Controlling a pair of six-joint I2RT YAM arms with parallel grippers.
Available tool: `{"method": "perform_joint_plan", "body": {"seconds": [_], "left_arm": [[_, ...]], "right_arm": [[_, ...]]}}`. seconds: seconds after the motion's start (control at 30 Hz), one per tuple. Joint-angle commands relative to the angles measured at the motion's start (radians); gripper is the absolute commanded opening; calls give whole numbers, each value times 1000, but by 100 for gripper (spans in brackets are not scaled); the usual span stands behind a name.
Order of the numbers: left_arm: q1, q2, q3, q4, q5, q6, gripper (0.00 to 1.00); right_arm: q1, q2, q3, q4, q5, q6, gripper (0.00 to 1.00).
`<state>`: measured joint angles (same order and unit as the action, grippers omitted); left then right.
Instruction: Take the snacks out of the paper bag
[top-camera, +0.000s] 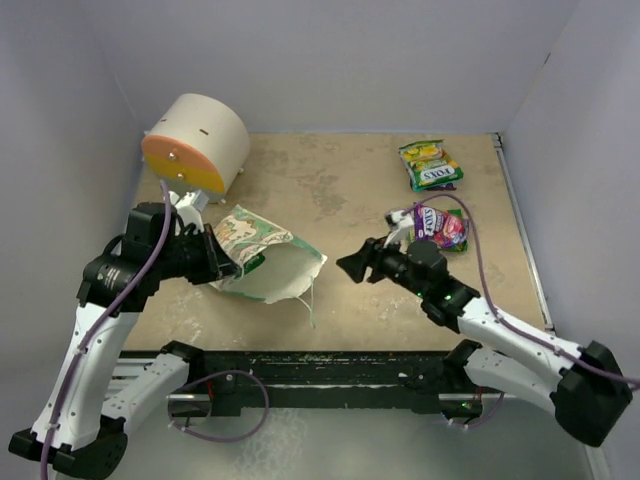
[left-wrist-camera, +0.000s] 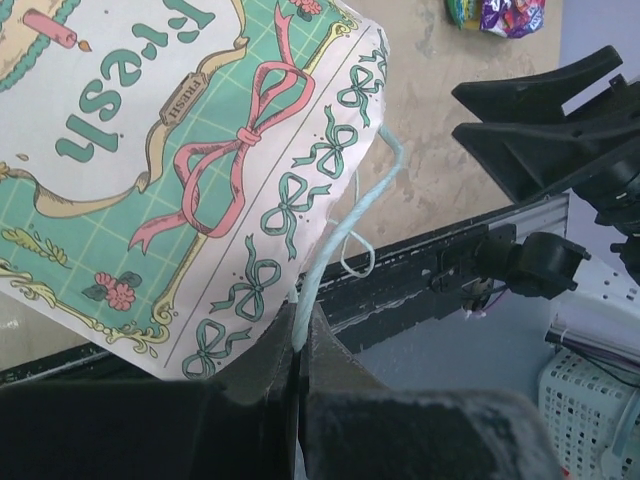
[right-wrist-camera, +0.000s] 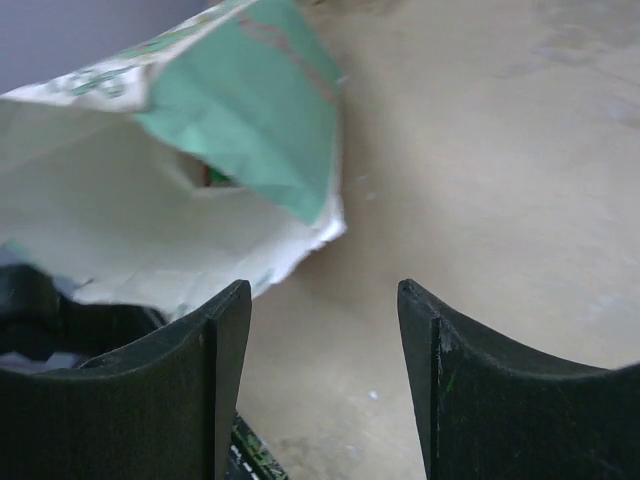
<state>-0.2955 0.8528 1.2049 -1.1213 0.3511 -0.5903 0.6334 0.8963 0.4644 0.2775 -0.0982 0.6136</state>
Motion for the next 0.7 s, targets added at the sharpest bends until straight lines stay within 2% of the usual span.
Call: {"method": "perform_joint_plan", "body": {"seconds": [0.0,0.1,0.23,0.37,0.43,0.67], "left_arm": [[1,-52,-18,-19,12,-8,0],[1,-75,-19,9,37,-28,0],[0,-70,-4,94,82,-55,0],[1,-32,21,167,93,-89,0],[0,-17,39,187,93,-91,0],[0,-3,69,214,95,-85,0]], "right_arm": [[208,120,78,324,32,-144,63],[368,230,143,408,88,-333,63],[482,372,226,492,128,-515,60],[524,482,299,516,101,-688,34],[542,543,340,505,99,-763,28],[590,755,406,695,296,-869,27]]}}
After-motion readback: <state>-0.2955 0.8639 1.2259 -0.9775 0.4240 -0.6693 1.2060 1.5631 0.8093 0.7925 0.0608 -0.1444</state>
